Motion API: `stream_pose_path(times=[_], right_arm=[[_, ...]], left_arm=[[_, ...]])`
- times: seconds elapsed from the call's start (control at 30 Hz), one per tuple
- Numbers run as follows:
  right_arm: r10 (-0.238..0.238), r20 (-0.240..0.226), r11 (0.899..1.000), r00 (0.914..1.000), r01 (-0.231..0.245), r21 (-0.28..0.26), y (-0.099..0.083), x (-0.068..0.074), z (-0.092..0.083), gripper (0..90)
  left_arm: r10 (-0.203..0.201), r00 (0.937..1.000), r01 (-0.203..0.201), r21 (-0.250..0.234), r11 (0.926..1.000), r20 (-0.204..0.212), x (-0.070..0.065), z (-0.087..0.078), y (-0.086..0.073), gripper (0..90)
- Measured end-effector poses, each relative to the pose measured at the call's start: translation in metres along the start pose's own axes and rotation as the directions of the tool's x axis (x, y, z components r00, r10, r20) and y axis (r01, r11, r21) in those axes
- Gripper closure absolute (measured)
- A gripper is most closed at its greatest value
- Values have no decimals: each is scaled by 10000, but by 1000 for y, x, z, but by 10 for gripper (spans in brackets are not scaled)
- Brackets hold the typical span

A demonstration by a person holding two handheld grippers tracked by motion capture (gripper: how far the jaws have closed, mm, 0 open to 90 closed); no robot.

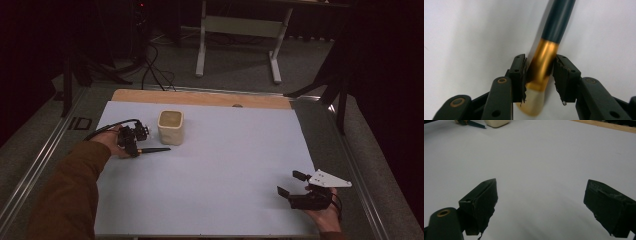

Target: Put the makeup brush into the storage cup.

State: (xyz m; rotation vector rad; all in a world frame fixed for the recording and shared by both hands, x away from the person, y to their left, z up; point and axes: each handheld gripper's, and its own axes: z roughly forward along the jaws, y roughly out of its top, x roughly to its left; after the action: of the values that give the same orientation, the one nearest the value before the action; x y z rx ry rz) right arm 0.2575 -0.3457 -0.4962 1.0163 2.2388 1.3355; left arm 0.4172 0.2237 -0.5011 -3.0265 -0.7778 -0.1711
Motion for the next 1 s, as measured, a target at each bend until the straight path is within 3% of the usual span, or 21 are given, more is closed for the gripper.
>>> stream_pose_path(times=[0.1,0.2,0.33,0.6,0.73,1.0], right_arm=[[0,-8,10000,10000,0,30,0,0,1,114],[-28,-14,10000,10000,28,51,1,1,2,114],[-48,-46,10000,10000,49,48,1,2,3,114],[-52,-85,9999,10000,53,132,1,2,5,115],[-79,-110,9999,9999,80,103,1,2,4,115],[-82,-173,9999,9998,84,101,2,2,5,116]], left_arm=[[-391,9989,395,-176,9991,253,1,-1,-9,632],[-462,9983,473,-286,9985,359,1,0,-14,644],[-383,9982,391,-166,9991,453,-1,-1,-20,649],[-596,9956,616,-249,9978,717,-4,-1,-28,681],[-424,9972,436,-178,9989,613,-8,-6,-29,688],[-452,9969,491,-606,9970,641,-12,-23,-33,692]])
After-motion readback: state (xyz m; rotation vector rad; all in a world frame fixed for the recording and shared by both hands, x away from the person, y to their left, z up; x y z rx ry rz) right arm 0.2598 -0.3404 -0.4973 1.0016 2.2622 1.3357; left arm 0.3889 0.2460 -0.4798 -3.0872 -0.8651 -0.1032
